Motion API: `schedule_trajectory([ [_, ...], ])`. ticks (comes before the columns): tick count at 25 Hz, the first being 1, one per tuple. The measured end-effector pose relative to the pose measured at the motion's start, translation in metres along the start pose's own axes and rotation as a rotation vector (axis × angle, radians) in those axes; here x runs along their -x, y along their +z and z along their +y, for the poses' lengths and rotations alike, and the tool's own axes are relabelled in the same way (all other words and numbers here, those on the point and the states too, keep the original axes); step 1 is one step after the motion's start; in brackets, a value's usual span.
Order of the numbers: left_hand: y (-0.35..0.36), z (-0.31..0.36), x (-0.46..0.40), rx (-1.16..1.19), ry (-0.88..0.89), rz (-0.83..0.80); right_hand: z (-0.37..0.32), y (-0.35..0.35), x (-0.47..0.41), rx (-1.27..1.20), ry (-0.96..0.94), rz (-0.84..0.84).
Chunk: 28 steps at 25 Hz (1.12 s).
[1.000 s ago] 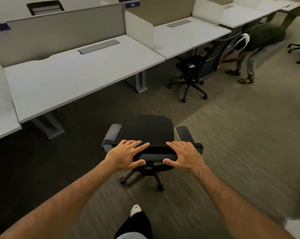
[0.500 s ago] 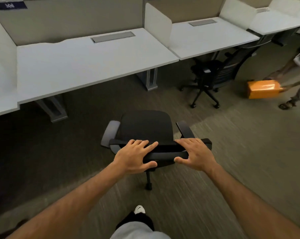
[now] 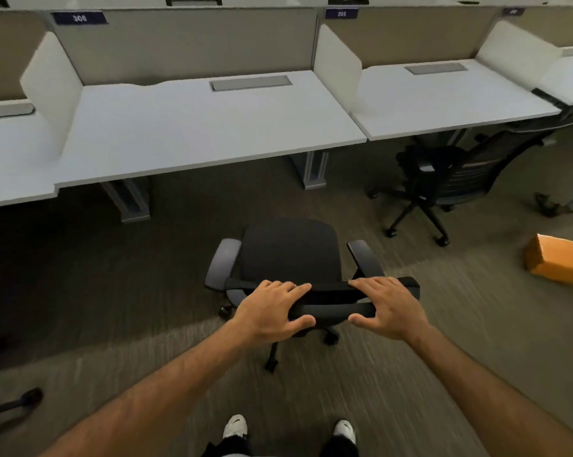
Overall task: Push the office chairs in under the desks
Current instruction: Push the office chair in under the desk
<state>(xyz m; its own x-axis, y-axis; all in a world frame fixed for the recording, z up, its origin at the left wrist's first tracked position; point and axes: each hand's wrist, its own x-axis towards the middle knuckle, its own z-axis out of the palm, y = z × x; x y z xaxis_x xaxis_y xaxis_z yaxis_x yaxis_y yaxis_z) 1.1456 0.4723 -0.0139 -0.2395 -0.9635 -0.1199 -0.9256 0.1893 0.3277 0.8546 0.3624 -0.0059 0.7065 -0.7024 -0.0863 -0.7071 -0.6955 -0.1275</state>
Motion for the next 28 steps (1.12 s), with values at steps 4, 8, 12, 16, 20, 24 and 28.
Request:
schedule_trajectory([
  [4, 0.007, 0.037, -0.034, 0.027, -0.116, 0.067, 0.054, -0.007, -0.008, 0.027, -0.107, -0.026],
  [8, 0.023, 0.062, -0.049, -0.001, -0.189, 0.137, 0.096, -0.014, -0.023, 0.050, -0.200, -0.046],
  [12, 0.026, 0.072, -0.055, -0.043, -0.340, 0.146, 0.111, -0.014, -0.032, 0.042, -0.256, -0.040],
  [16, 0.020, 0.072, -0.062, -0.060, -0.367, 0.145, 0.116, -0.017, -0.046, 0.041, -0.281, -0.029],
  [20, 0.007, 0.063, -0.071, -0.064, -0.397, 0.124, 0.117, -0.019, -0.068, 0.024, -0.295, -0.006],
  [24, -0.005, 0.041, -0.085, -0.061, -0.385, 0.136, 0.115, -0.022, -0.097, 0.041, -0.303, 0.001],
  [28, -0.018, 0.005, -0.103, -0.058, -0.405, 0.158, 0.110, -0.026, -0.138, 0.020, -0.296, 0.023],
])
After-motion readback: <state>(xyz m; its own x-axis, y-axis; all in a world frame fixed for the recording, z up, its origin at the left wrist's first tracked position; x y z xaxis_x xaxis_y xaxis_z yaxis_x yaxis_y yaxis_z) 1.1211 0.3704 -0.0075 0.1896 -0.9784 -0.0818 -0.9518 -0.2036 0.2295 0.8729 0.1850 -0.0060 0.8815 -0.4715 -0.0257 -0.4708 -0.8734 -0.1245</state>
